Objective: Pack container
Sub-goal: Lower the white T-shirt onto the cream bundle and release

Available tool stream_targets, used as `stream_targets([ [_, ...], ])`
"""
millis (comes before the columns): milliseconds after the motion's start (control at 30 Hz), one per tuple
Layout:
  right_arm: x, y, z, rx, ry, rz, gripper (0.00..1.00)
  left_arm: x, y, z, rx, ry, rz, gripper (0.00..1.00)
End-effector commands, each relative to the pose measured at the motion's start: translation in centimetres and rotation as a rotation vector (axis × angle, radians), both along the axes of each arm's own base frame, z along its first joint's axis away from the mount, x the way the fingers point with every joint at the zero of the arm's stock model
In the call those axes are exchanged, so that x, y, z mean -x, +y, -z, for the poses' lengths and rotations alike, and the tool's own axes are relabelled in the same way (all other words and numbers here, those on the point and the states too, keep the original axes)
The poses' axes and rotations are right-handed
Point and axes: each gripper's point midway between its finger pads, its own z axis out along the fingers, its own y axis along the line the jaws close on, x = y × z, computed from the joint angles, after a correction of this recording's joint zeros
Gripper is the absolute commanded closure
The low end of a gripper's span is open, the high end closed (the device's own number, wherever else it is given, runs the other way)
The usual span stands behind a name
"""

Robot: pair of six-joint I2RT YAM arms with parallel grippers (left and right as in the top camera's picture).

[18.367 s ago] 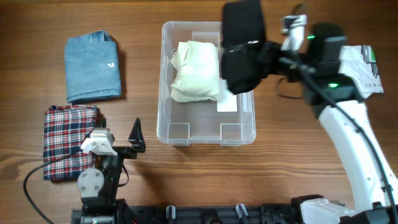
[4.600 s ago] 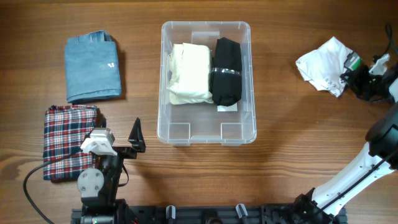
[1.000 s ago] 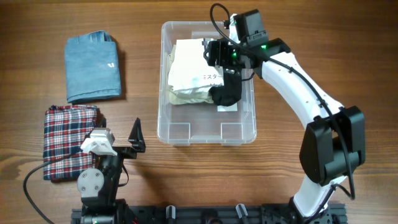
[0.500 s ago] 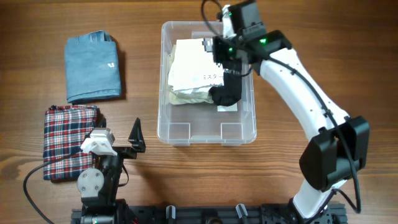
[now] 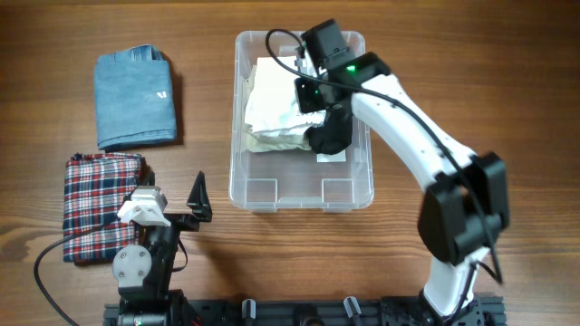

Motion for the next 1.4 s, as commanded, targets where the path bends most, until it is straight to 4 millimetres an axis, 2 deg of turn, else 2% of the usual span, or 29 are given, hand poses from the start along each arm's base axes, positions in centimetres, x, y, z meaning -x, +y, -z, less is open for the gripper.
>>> stream_targets([
  [0,0.0,1.5,3.5,-0.040,0.073,-0.031,0.96,0.0,0.1,0.3,-0.019,0.002,-0.002,0.00],
  [100,0.0,2.3,4.7,-0.051,0.088,-0.045,0.96,0.0,0.1,0.2,-0.019,0.002,-0.003,0.00],
  [167,0.0,2.6,4.7,-0.055,0.079,-0.052,0.96,0.0,0.1,0.3,-0.019,0.002,-0.003,0.00],
  [567,-0.8,3.5,-4.2,-0.160,-0.093,-0.044,0.96,0.0,0.1,0.3,-0.019,0.002,-0.002,0.00],
  [700,-1.0,4.0,-5.1,-0.188,-0.118,-0.038,0.96,0.0,0.1,0.3,-0.019,0.002,-0.002,0.00],
  [900,-1.6,6.4,-5.8,-0.236,-0.180,-0.064,0.95,0.0,0.1,0.3,-0.019,0.002,-0.003,0.00],
  [967,-1.9,6.9,-5.3,-0.250,-0.178,-0.051,0.95,0.0,0.1,0.2,-0.019,0.002,-0.003,0.00],
  [1067,-1.9,7.1,-2.8,-0.243,-0.122,-0.017,0.95,0.0,0.1,0.2,-0.019,0.002,-0.003,0.00],
  [1233,-1.5,7.5,2.4,-0.197,-0.029,-0.001,0.95,0.0,0.1,0.2,-0.019,0.002,-0.002,0.00],
  [1367,-1.3,7.7,4.7,-0.182,0.009,0.009,0.95,0.0,0.1,0.3,-0.019,0.003,-0.002,0.00],
])
